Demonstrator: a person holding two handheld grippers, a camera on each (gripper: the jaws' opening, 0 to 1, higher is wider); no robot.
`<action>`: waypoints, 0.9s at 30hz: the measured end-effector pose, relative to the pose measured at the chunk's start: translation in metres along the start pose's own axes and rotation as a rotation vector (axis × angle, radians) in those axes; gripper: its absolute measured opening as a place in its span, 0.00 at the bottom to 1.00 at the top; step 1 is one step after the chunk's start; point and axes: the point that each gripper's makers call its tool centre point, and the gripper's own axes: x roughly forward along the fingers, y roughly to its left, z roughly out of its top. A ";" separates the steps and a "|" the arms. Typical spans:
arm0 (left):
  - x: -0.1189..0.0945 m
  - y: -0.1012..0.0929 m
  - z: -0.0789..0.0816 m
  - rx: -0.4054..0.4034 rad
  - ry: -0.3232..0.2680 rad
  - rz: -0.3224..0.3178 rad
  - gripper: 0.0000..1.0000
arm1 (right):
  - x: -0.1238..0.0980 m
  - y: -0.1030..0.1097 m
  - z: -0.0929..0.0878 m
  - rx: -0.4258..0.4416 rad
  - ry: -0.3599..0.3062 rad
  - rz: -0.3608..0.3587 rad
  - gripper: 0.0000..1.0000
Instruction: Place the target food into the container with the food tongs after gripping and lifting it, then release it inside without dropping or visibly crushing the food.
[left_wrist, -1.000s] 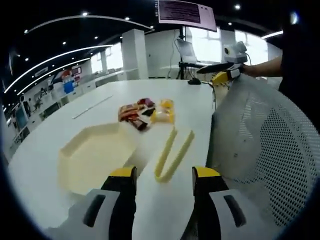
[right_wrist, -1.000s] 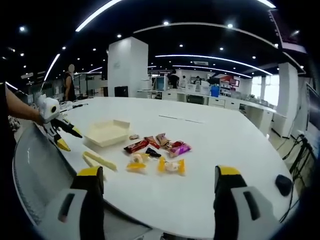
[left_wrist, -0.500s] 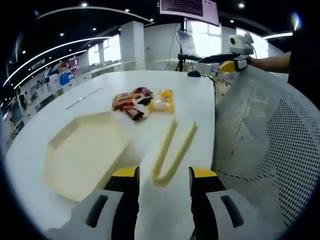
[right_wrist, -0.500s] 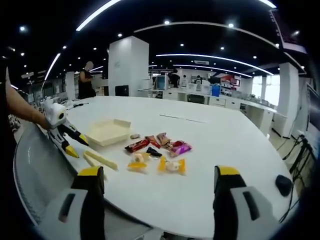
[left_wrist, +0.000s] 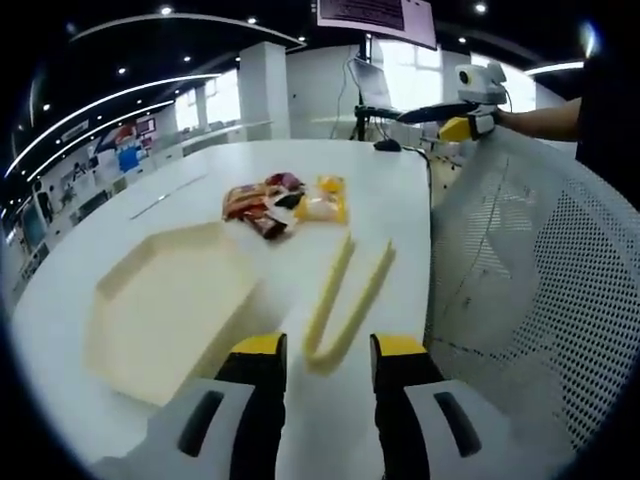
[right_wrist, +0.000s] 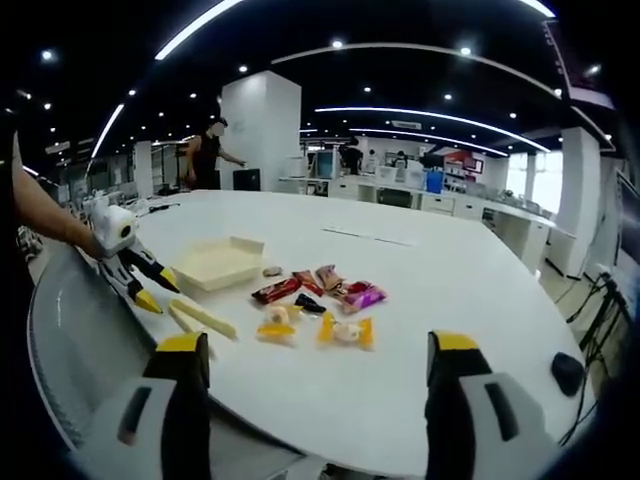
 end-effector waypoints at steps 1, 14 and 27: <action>0.000 0.000 0.000 0.000 0.001 0.000 0.29 | 0.000 0.000 0.000 -0.001 0.000 0.000 0.90; 0.005 0.000 -0.002 0.004 0.015 -0.010 0.24 | 0.000 -0.001 -0.001 0.002 0.001 0.004 0.89; 0.008 0.000 -0.006 0.011 0.026 -0.014 0.22 | 0.001 -0.001 -0.001 0.008 0.003 0.006 0.89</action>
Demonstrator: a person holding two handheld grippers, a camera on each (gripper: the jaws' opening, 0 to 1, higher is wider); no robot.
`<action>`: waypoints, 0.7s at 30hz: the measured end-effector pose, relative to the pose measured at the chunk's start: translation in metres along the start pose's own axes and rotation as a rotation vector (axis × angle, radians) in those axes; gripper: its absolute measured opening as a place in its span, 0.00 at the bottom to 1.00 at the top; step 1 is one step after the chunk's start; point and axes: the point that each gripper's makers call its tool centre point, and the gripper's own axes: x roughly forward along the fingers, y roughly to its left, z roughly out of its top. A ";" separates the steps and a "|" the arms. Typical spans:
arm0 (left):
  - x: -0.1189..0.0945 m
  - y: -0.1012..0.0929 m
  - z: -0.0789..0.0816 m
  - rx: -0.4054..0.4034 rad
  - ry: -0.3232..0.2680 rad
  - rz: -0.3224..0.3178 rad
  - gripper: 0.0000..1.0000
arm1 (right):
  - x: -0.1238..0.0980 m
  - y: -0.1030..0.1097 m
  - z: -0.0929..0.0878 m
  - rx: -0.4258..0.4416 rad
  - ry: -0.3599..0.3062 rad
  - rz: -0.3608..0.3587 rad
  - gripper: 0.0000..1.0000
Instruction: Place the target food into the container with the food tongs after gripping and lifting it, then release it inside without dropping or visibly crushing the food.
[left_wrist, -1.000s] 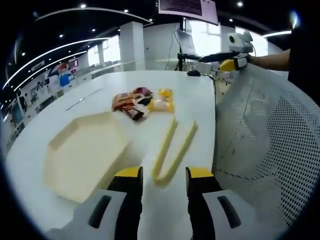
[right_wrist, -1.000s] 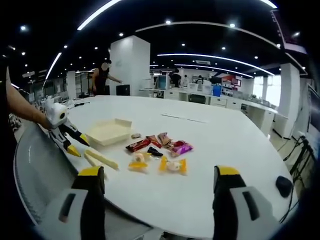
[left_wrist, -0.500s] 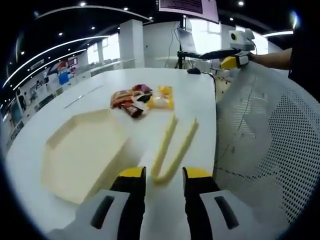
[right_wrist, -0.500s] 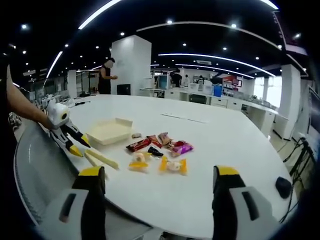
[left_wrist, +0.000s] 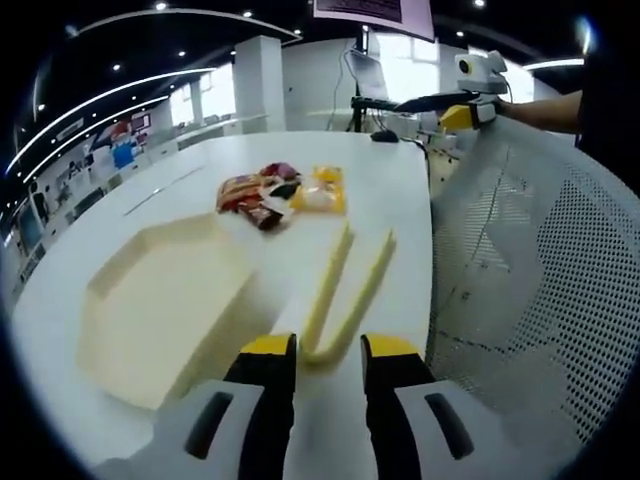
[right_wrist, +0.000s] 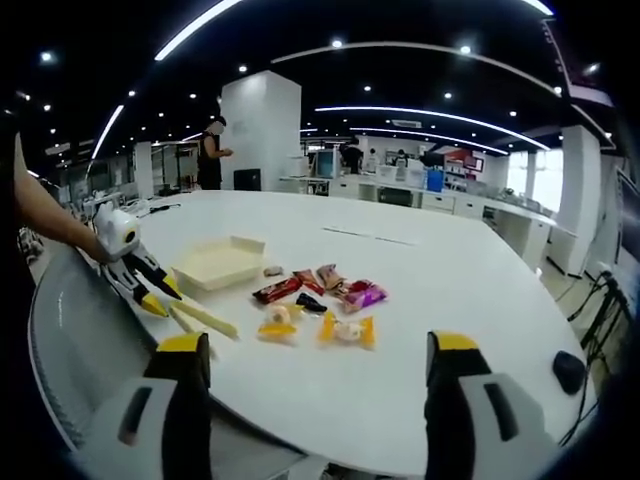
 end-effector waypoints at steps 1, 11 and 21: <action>0.000 0.000 0.001 0.002 -0.001 0.000 0.22 | 0.000 0.000 0.000 0.000 0.001 0.000 0.89; 0.003 0.002 0.001 0.011 0.004 0.002 0.17 | 0.000 0.000 -0.001 -0.007 0.011 0.005 0.89; 0.002 0.002 0.000 0.016 0.033 -0.002 0.13 | 0.001 0.001 -0.002 -0.011 0.019 0.010 0.88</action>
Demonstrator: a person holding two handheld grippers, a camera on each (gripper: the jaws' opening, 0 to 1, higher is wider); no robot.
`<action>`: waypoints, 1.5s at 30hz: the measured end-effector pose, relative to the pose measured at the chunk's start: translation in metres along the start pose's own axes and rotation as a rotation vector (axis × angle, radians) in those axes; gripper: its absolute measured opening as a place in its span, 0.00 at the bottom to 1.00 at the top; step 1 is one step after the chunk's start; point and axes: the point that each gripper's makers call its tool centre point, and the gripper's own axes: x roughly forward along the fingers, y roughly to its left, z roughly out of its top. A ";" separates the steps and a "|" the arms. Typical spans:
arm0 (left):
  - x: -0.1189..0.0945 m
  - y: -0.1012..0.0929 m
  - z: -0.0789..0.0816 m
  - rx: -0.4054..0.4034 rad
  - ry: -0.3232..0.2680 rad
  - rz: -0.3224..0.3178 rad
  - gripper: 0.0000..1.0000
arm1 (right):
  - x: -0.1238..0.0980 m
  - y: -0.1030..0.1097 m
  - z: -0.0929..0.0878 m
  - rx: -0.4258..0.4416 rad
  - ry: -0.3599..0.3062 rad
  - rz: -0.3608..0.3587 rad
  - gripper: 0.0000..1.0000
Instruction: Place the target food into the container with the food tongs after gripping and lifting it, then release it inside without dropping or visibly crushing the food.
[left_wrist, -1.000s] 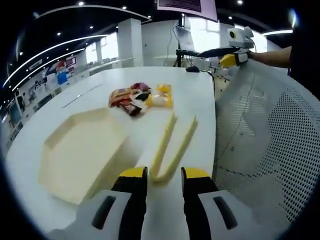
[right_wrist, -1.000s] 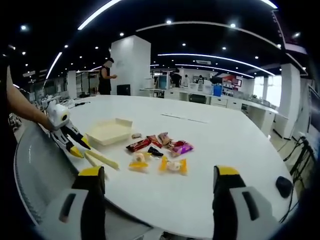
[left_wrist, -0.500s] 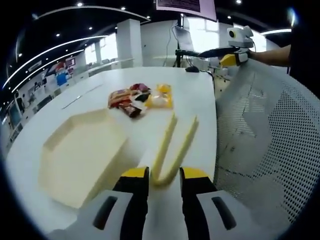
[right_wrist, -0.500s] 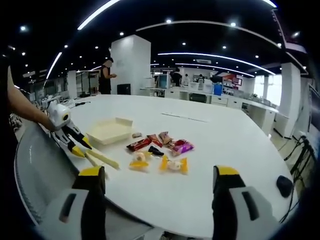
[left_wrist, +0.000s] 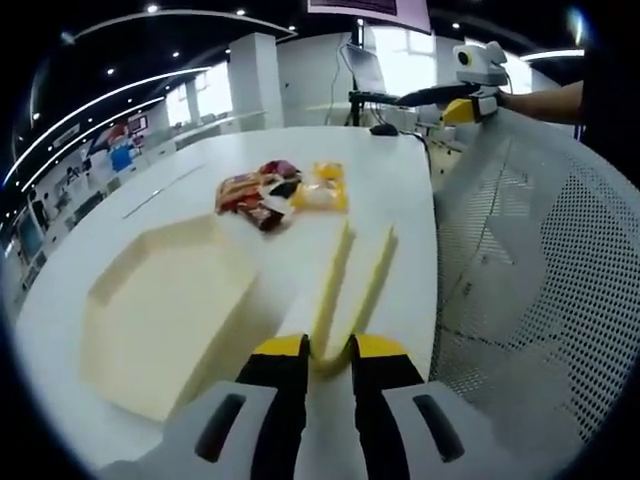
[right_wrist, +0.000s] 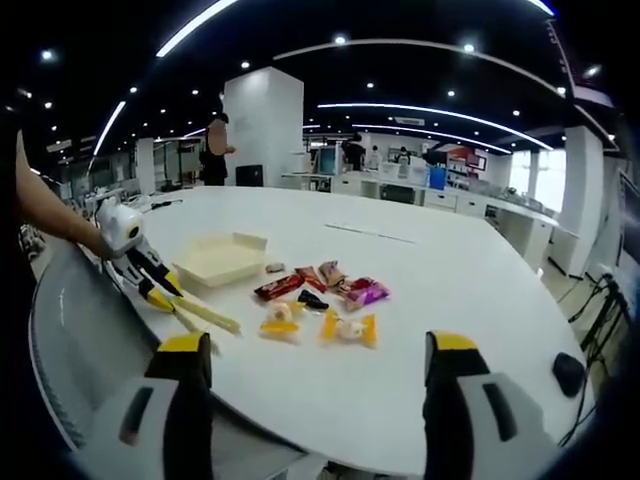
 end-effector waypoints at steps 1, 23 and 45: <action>0.000 0.000 0.000 0.000 -0.003 0.001 0.13 | 0.000 0.001 0.001 -0.002 0.000 0.003 0.88; -0.011 0.006 0.031 0.016 -0.060 0.053 0.11 | 0.043 0.089 0.023 -0.214 0.048 0.293 0.74; -0.014 -0.002 0.079 0.102 -0.113 0.062 0.10 | 0.100 0.175 0.010 -0.543 0.123 0.497 0.46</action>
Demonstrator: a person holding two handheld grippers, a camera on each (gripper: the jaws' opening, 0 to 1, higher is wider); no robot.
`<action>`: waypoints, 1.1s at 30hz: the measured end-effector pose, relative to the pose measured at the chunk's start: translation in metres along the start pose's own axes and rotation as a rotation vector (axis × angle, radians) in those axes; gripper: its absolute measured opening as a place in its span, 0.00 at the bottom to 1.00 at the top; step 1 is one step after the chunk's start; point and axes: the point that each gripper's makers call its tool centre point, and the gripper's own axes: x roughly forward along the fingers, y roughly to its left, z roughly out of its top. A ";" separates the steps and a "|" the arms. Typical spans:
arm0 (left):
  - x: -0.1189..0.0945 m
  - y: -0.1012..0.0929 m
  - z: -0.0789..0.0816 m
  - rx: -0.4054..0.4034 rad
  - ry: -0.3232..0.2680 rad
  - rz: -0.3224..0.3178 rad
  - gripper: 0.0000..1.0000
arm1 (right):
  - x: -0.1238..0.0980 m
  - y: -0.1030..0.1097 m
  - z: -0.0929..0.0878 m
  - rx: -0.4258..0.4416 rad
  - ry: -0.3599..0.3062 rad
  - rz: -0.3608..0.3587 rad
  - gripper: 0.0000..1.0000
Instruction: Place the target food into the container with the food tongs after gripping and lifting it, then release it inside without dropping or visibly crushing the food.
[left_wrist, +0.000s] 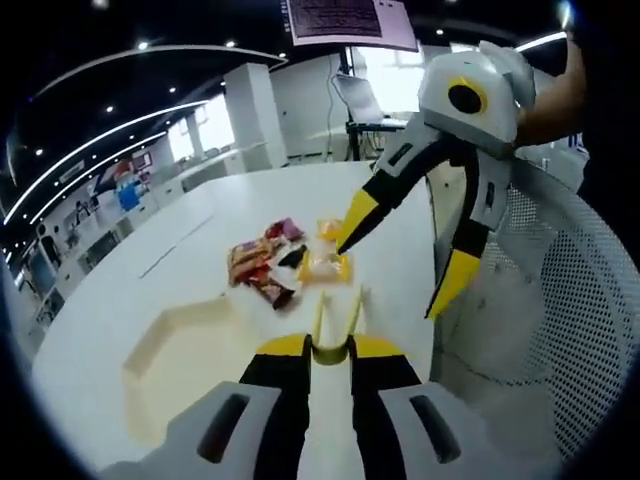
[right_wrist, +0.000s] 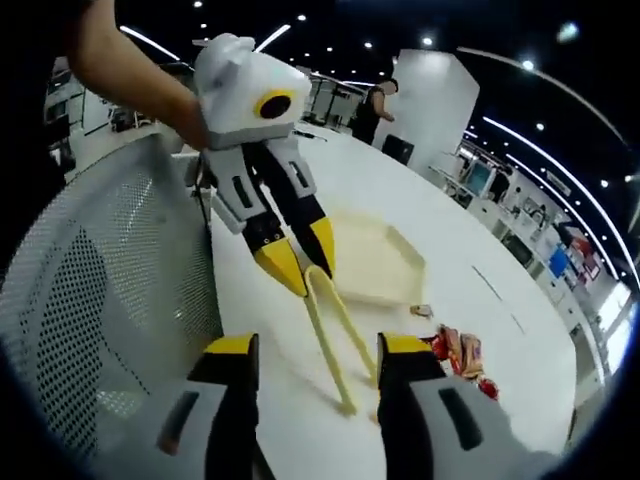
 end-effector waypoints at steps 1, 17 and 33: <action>0.000 0.000 0.001 0.000 -0.001 0.001 0.10 | 0.003 0.001 0.000 -0.002 -0.001 0.002 0.43; 0.002 -0.003 0.011 -0.001 -0.005 0.000 0.10 | 0.023 -0.006 -0.004 -0.045 0.007 0.010 0.08; -0.011 0.005 0.028 -0.019 -0.101 0.045 0.08 | 0.018 -0.005 0.004 -0.079 -0.057 0.018 0.01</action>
